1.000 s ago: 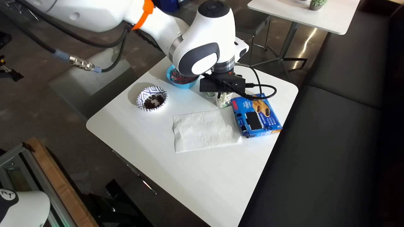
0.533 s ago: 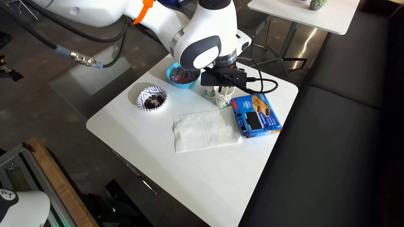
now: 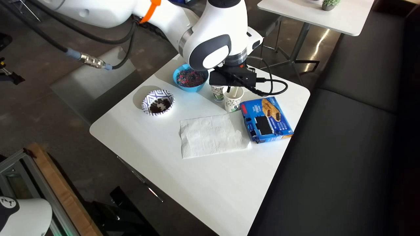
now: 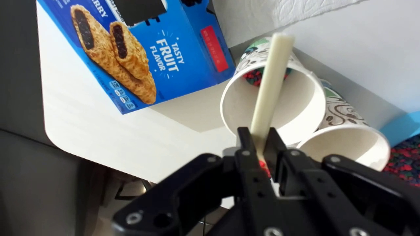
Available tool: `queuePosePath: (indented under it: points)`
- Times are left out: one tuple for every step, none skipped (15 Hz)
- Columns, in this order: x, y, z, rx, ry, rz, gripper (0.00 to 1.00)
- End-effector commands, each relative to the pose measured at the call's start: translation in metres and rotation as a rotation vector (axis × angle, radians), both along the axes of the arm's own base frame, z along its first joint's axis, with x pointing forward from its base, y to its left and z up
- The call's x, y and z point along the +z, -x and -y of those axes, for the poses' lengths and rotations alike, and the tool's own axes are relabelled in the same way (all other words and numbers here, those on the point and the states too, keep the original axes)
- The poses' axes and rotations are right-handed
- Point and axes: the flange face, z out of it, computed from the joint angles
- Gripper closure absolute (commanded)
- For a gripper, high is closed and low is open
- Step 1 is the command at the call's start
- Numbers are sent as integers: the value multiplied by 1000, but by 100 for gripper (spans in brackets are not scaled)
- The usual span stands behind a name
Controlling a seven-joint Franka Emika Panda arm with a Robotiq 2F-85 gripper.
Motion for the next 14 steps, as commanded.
queuePosePath:
  points:
    - [-5, -7, 1, -27, -23, 22, 96]
    - [-6, -7, 2, -30, -23, 22, 96]
    - [-6, -7, 2, -30, -22, 21, 96]
    - [-6, -8, 2, -31, -23, 18, 96]
    - [-5, -7, 2, -32, -22, 17, 96]
    - [-5, -7, 1, -34, -20, 13, 96]
    - [-4, -7, 1, -36, -21, 9, 96]
    - [-4, -6, 0, -38, -19, 5, 96]
    - [-4, -6, 0, -42, -17, -2, 96]
    - [-4, -5, 0, -42, -15, -3, 96]
    - [-3, -5, 0, -48, -16, -7, 96]
    - [-3, -4, 0, -52, -15, -11, 96]
    - [-3, -3, 1, -56, -15, -17, 96]
    - [-3, -2, 1, -60, -15, -18, 96]
